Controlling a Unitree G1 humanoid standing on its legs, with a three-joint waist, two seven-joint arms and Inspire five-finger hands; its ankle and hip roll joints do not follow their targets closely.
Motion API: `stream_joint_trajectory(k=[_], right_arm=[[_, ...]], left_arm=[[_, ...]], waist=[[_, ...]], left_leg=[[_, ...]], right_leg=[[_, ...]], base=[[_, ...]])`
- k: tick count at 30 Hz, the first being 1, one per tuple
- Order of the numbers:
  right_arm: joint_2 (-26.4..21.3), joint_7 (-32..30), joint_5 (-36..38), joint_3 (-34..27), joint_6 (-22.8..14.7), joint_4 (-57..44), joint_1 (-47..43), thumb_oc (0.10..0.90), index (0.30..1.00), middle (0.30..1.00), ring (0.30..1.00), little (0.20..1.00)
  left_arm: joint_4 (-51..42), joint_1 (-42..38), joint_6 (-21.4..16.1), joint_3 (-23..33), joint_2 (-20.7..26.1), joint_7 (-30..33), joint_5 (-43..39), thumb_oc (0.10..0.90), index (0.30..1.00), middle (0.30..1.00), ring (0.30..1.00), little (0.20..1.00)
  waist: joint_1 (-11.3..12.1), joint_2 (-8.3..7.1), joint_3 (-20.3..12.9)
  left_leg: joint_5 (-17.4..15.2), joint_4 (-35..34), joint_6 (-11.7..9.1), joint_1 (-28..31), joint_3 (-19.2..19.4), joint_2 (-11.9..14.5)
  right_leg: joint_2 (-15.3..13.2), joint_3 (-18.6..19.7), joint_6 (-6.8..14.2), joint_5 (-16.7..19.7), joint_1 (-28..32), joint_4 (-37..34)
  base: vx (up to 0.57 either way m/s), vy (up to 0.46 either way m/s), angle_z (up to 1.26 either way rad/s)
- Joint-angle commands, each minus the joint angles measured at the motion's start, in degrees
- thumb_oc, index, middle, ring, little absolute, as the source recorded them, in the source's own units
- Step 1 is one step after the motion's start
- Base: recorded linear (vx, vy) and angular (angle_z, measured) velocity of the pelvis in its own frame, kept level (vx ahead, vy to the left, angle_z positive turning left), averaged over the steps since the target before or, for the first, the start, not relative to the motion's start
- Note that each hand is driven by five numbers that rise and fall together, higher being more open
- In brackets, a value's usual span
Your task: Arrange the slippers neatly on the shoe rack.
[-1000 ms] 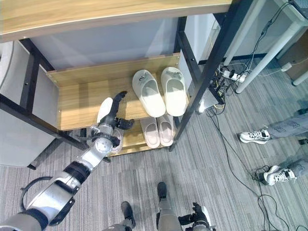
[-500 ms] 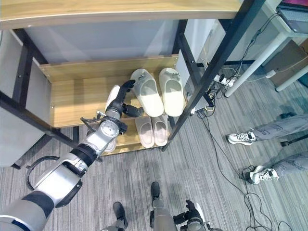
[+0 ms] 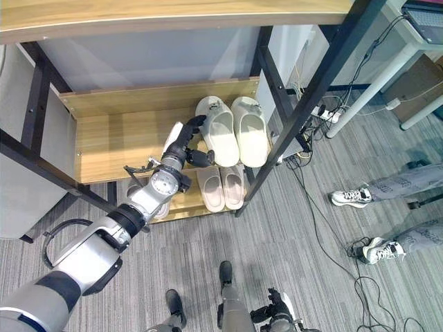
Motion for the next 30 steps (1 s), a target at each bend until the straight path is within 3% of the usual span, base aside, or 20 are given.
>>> stream_joint_trajectory(k=[1, 7, 12, 20, 25, 30], right_arm=[[-4.24, 0.17, 0.16, -0.05, -0.05, -0.37, -1.08, 0.800, 0.900, 0.900, 0.900, 0.900], [-3.31, 1.25, 0.64, -0.79, 0.56, 0.64, -0.97, 0.800, 0.900, 0.900, 0.900, 0.900], [-2.71, 1.47, 0.30, -0.58, 1.03, 1.31, -0.76, 0.800, 0.900, 0.900, 0.900, 0.900], [-1.97, 1.91, 0.59, -1.77, 0.52, 1.22, 1.87, 0.800, 0.900, 0.900, 0.900, 0.900], [-1.31, 2.29, 1.73, -4.01, 0.58, 1.71, 3.20, 0.800, 0.900, 0.900, 0.900, 0.900], [-0.17, 2.88, 1.16, -4.81, 0.85, 1.07, 4.56, 0.800, 0.900, 0.900, 0.900, 0.900]], left_arm=[[-2.21, -13.95, -5.33, 1.79, -5.92, -2.79, 7.61, 0.800, 0.900, 0.900, 0.900, 0.900], [-0.38, -10.09, -3.34, 1.39, 0.74, -2.16, 15.99, 0.800, 0.900, 0.900, 0.900, 0.900], [2.52, -9.36, -2.14, 1.02, 1.26, -2.85, 18.25, 0.800, 0.900, 0.900, 0.900, 0.900], [0.92, -5.92, -1.46, 3.08, 5.80, 0.85, 23.49, 0.800, 0.900, 0.900, 0.900, 0.900], [-5.64, -0.20, -2.70, 7.03, 9.15, 2.48, 22.21, 0.800, 0.900, 0.900, 0.900, 0.900], [-18.59, 9.99, -5.25, 11.57, 12.12, 1.42, 19.13, 0.800, 0.900, 0.900, 0.900, 0.900]], waist=[[-0.58, 7.57, 1.10], [0.35, 7.25, 0.69], [0.62, 7.12, 0.66], [1.10, 6.69, -0.32], [1.65, 6.42, -1.77], [2.83, 6.52, -3.50]], left_leg=[[-1.88, -0.28, -2.63, -0.68, -9.25, 4.96], [-2.45, -0.28, -2.88, 2.05, -9.73, 4.92], [-2.55, -0.28, -2.82, 2.74, -9.90, 4.81], [-3.05, -0.28, -2.76, 4.21, -9.88, 4.58], [-3.46, -0.28, -2.83, 6.34, -10.14, 4.39], [-3.64, -0.28, -2.79, 8.76, -10.66, 3.89]], right_leg=[[4.16, -1.71, 2.69, -11.58, 4.06, 3.49], [4.26, -2.60, 2.84, -12.46, 7.32, 3.38], [4.20, -3.04, 2.91, -12.28, 7.97, 3.13], [4.14, -3.37, 3.14, -12.06, 9.75, 2.57], [4.15, -4.02, 3.40, -12.36, 12.20, 2.54], [4.06, -5.16, 3.45, -12.82, 14.89, 3.10]], base=[[0.00, 0.000, 0.00], [0.02, -0.009, -0.01], [0.00, 0.000, 0.00], [0.00, 0.000, 0.00], [0.01, 0.000, 0.01], [0.01, 0.013, 0.13]])
